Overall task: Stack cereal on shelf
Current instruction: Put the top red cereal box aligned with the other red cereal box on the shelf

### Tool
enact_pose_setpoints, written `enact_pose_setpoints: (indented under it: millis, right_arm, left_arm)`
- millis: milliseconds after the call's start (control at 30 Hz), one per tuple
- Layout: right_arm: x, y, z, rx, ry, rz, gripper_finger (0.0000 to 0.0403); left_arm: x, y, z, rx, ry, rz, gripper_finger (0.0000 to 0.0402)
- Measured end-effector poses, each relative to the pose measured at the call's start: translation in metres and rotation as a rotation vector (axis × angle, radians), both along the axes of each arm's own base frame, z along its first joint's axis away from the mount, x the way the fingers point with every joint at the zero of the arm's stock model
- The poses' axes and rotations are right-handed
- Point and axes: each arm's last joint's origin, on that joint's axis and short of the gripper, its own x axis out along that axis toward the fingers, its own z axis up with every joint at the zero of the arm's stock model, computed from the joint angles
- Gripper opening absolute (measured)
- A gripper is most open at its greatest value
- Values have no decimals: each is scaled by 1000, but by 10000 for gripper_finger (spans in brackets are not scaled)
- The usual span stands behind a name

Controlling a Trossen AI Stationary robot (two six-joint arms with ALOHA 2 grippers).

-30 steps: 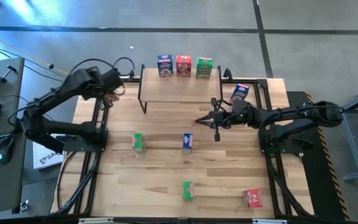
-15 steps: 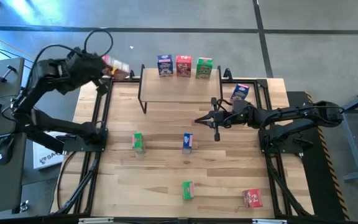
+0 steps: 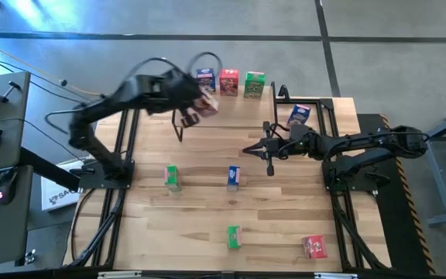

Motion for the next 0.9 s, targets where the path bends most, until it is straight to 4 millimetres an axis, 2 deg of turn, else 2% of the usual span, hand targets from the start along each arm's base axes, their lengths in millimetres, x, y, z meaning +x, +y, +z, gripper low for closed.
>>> enact_pose_setpoints:
  millis: [67,267,500,600,900]
  right_arm:
    - [0,0,-1,1,7,0,1]
    - [0,0,-1,-2,11,0,1]
    - [0,0,-1,-11,10,1,1]
    - [0,0,-1,-11,10,1,1]
    - [0,0,-1,-11,10,1,1]
  left_arm:
    - [17,2,-5,13,13,-16,0]
    - [49,9,-17,84,72,8,0]
    - [74,14,-39,118,148,7,0]
    - [79,15,-46,131,178,7,0]
    - [83,16,-49,93,150,-8,0]
